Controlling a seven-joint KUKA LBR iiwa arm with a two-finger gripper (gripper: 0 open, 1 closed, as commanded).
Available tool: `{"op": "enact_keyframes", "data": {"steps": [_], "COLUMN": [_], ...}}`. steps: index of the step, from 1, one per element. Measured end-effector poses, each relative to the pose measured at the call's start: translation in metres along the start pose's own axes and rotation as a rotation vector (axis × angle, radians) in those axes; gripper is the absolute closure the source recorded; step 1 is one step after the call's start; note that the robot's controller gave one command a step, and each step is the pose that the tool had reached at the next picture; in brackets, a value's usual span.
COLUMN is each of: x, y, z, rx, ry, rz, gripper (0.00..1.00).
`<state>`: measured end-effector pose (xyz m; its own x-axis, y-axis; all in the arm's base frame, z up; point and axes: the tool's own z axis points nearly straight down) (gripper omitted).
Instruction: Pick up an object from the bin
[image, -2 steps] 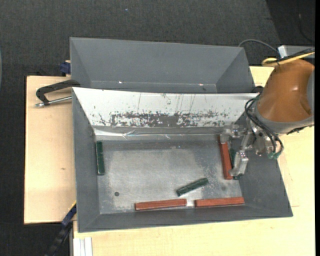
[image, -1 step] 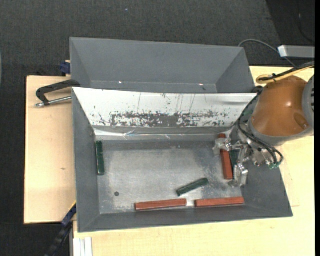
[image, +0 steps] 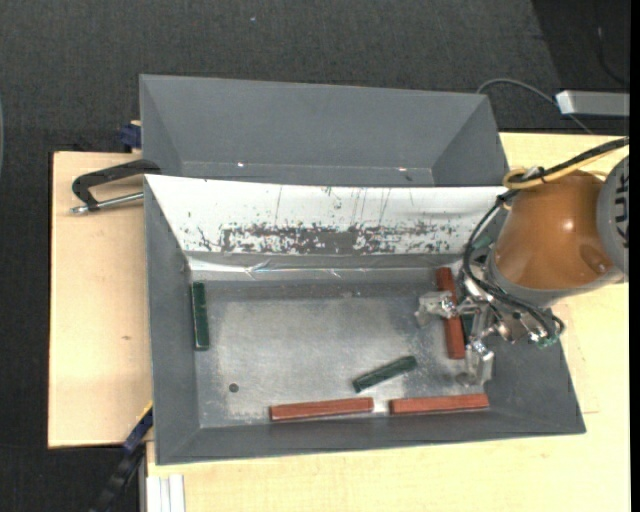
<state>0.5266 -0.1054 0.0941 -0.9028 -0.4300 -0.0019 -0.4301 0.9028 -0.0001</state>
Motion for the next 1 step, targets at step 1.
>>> {"op": "enact_keyframes", "data": {"steps": [1], "x": [0.0036], "y": [0.0185], "z": [-0.0085], "rx": [-0.002], "ry": [0.002], "rz": [0.158], "gripper": [0.00]}}
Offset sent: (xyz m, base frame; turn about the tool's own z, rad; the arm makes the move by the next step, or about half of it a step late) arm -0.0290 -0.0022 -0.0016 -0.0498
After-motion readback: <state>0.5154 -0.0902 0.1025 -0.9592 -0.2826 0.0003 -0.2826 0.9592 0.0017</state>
